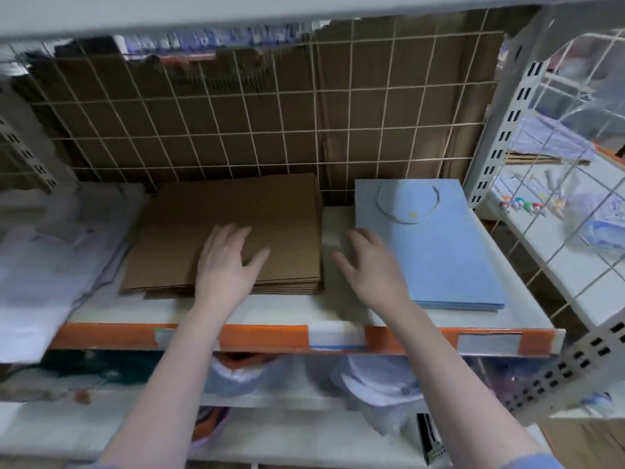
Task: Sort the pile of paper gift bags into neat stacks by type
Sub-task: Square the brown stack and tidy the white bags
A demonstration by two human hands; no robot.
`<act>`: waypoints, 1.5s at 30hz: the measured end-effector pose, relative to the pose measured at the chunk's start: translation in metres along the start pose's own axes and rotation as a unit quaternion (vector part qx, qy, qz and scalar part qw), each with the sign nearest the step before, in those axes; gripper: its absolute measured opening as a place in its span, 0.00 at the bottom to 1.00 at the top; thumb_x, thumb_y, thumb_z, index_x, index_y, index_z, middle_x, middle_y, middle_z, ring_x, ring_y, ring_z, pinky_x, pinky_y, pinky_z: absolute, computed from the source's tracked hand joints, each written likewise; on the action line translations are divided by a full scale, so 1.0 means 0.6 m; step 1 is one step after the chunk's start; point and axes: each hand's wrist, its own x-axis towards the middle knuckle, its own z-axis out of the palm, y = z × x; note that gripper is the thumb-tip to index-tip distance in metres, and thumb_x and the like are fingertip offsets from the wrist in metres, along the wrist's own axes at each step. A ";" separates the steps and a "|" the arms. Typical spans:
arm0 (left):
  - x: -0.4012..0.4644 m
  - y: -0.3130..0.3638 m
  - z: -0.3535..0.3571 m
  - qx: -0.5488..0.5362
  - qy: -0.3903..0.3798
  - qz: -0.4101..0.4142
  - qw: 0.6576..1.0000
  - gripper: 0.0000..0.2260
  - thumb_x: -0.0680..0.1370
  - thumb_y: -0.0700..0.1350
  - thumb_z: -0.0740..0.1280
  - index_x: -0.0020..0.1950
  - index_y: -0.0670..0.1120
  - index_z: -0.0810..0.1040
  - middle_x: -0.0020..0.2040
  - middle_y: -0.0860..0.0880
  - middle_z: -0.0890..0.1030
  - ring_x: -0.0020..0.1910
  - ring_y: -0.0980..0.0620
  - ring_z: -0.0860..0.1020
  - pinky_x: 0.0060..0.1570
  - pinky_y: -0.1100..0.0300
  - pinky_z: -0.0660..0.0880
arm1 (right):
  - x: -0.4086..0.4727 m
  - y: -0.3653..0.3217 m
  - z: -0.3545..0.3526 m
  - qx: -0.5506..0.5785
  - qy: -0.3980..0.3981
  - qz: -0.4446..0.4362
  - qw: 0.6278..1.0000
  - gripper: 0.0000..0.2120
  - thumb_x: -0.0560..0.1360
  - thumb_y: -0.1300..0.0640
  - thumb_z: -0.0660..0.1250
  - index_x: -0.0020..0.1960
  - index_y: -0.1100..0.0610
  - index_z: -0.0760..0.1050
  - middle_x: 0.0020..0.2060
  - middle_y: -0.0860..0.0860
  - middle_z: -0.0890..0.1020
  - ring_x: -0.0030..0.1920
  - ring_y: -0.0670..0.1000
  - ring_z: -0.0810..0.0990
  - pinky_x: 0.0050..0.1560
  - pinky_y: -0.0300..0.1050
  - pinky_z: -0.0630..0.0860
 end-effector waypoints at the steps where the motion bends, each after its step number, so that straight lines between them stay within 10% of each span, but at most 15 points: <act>1: 0.001 -0.025 -0.008 0.006 -0.011 0.006 1.000 0.26 0.78 0.57 0.61 0.73 0.48 0.66 0.76 0.46 0.61 0.76 0.46 0.53 0.74 0.47 0.53 | -0.001 -0.016 0.013 -0.002 -0.007 -0.006 1.000 0.22 0.78 0.49 0.61 0.68 0.57 0.68 0.65 0.56 0.72 0.64 0.58 0.70 0.61 0.49 0.67; 10: 0.013 -0.196 -0.065 0.144 -0.100 0.034 0.984 0.44 0.67 0.64 0.71 0.76 0.61 0.49 0.78 0.48 0.45 0.76 0.44 0.39 0.72 0.40 0.40 | -0.014 -0.099 0.083 -0.143 -0.084 -0.030 0.986 0.38 0.71 0.43 0.69 0.75 0.49 0.56 0.75 0.56 0.56 0.75 0.58 0.52 0.73 0.52 0.52; 19: 0.044 -0.275 -0.073 0.028 -0.106 -0.069 0.992 0.56 0.63 0.53 0.79 0.76 0.57 0.39 0.77 0.42 0.48 0.74 0.36 0.56 0.69 0.41 0.63 | -0.002 -0.116 0.072 -0.196 -0.106 0.017 0.975 0.40 0.70 0.49 0.72 0.75 0.46 0.52 0.75 0.55 0.55 0.71 0.60 0.60 0.68 0.55 0.65; 45: 0.072 -0.300 -0.100 0.017 -0.203 0.012 0.979 0.53 0.67 0.49 0.77 0.75 0.63 0.38 0.78 0.44 0.50 0.73 0.43 0.61 0.65 0.55 0.66 | 0.011 -0.104 0.068 -0.254 -0.097 -0.014 0.962 0.41 0.69 0.46 0.72 0.75 0.46 0.54 0.73 0.54 0.58 0.71 0.58 0.61 0.70 0.54 0.60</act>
